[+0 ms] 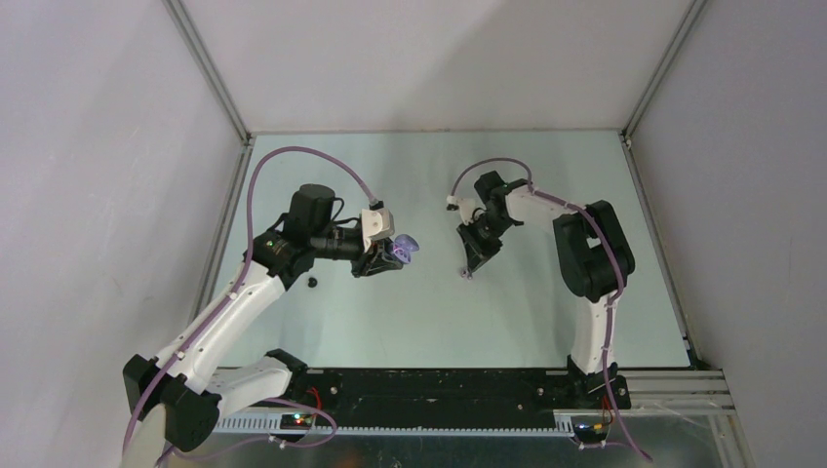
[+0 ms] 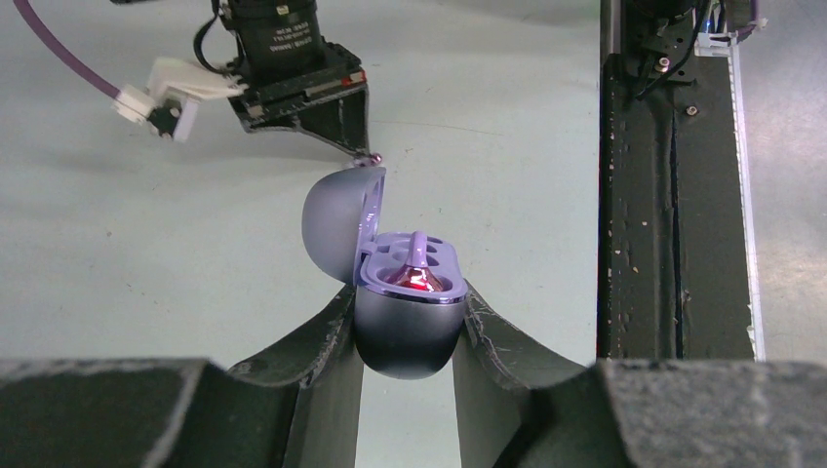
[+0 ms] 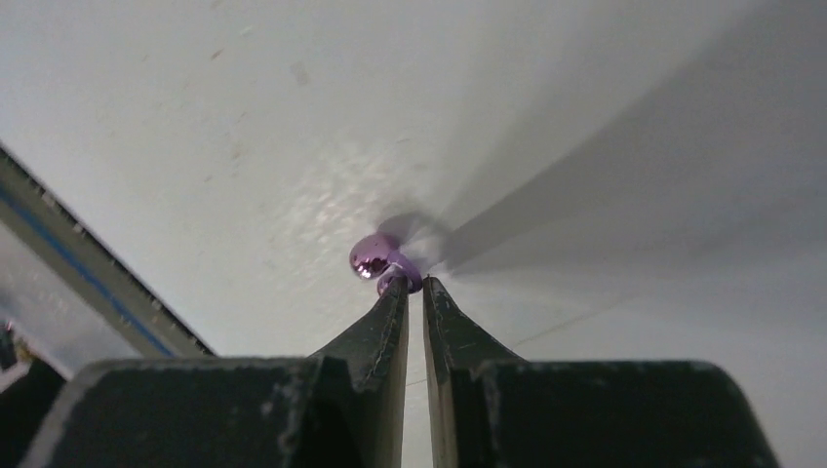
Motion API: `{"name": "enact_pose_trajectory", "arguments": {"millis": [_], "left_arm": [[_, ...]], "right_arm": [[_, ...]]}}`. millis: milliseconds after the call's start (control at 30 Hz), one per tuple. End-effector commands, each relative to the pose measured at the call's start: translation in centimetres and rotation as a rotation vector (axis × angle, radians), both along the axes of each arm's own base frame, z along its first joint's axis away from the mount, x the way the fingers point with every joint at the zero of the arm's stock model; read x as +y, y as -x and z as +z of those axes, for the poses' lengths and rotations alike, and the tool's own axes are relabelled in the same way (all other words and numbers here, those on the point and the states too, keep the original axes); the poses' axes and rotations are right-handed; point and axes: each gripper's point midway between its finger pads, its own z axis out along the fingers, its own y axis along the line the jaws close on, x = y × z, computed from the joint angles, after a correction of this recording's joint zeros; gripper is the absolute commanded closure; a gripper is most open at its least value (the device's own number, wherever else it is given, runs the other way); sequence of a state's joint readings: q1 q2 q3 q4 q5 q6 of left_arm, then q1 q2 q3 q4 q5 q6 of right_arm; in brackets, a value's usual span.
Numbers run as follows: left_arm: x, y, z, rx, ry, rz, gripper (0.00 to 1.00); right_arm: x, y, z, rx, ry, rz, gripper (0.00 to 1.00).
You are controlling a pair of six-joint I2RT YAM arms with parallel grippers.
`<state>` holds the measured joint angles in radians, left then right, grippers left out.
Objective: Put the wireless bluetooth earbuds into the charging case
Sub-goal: Adjust the earbud at the center of the board.
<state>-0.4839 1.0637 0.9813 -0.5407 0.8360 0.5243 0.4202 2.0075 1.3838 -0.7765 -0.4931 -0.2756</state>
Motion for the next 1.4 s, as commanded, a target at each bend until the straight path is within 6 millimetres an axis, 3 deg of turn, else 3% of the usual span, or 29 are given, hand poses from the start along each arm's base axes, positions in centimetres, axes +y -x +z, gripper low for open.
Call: {"name": "enact_pose_trajectory", "arguments": {"millis": [0, 100, 267, 400, 633, 733, 867, 1000, 1167, 1367], "left_arm": [[-0.1, -0.1, 1.0, -0.063, 0.019, -0.009, 1.00], [-0.1, 0.0, 1.0, -0.064, 0.021, -0.012, 1.00], [-0.1, 0.0, 1.1, -0.064, 0.022, -0.012, 1.00], [0.0, 0.1, 1.3, -0.073, 0.023, -0.008, 1.00], [-0.1, 0.1, 1.2, -0.069, 0.023, -0.010, 1.00], [0.0, 0.1, 1.3, -0.072, 0.023, -0.008, 1.00], [0.0, 0.1, 1.3, -0.072, 0.023, -0.008, 1.00], [0.0, 0.1, 1.3, -0.071, 0.022, -0.007, 1.00], [0.1, 0.1, 1.5, -0.085, 0.022, -0.003, 1.00], [0.2, 0.1, 1.5, -0.089, 0.022, -0.004, 1.00]], "right_arm": [[2.3, 4.4, 1.5, 0.107, -0.082, 0.152, 0.86], [3.2, 6.0, 1.7, 0.126, -0.101, 0.196, 0.85], [4.7, 6.5, 1.8, 0.103, -0.130, 0.234, 0.84], [6.0, 7.6, 3.1, 0.099, -0.187, 0.290, 0.84], [6.2, 7.2, 4.2, 0.045, -0.191, 0.303, 0.83], [5.7, 6.4, 4.2, -0.017, -0.148, 0.313, 0.82], [5.1, 3.4, 4.0, -0.168, -0.066, 0.287, 0.82], [6.3, 1.1, 3.5, -0.235, -0.062, 0.250, 0.82], [9.2, 2.5, 2.8, -0.157, -0.095, 0.309, 0.81], [10.3, 5.1, 2.1, -0.114, -0.095, 0.401, 0.79]]}}
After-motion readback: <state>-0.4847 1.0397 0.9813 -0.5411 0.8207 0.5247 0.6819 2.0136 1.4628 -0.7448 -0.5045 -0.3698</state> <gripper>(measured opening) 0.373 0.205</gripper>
